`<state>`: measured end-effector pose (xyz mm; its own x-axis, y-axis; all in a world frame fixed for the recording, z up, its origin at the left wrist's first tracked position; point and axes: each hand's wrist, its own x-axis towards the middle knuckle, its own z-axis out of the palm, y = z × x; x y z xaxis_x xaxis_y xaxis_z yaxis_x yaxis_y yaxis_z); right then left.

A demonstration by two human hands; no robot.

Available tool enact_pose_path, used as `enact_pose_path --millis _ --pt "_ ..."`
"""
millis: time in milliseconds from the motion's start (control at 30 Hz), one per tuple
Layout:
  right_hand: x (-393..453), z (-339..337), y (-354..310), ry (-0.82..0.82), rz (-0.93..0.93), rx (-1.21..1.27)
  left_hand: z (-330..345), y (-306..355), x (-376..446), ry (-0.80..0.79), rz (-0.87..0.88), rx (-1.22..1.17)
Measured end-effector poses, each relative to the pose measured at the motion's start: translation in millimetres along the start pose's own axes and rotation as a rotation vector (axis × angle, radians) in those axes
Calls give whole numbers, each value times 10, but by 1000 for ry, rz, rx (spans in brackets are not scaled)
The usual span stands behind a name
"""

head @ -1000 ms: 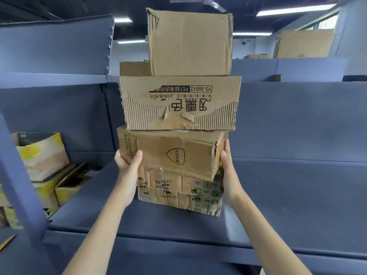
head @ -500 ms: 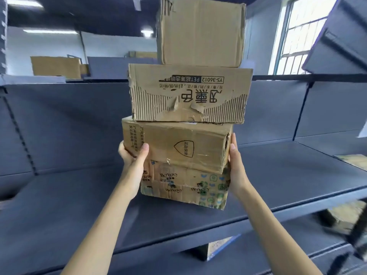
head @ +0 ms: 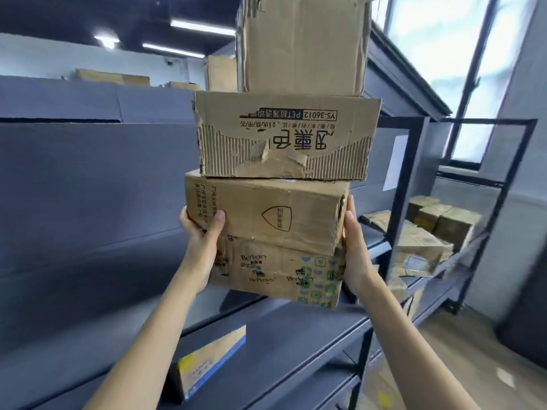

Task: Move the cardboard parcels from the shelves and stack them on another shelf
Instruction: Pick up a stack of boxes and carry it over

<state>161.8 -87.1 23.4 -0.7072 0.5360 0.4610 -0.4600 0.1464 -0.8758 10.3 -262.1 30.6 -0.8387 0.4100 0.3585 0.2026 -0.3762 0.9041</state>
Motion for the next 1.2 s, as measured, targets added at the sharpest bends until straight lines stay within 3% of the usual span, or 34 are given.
enact_pose_path --millis 367,667,967,1200 --pt "-543 -1969 -362 299 68 -127 1984 -554 -302 -288 -58 -62" --pt "-923 -3078 -623 478 8 -185 3356 -1054 -480 -536 -135 -115" --pt "-779 -4026 -569 677 16 -325 4573 -1778 -281 -641 -217 -186" --pt "-328 -4807 -332 753 43 -372 5333 -2197 155 -707 -273 -108"
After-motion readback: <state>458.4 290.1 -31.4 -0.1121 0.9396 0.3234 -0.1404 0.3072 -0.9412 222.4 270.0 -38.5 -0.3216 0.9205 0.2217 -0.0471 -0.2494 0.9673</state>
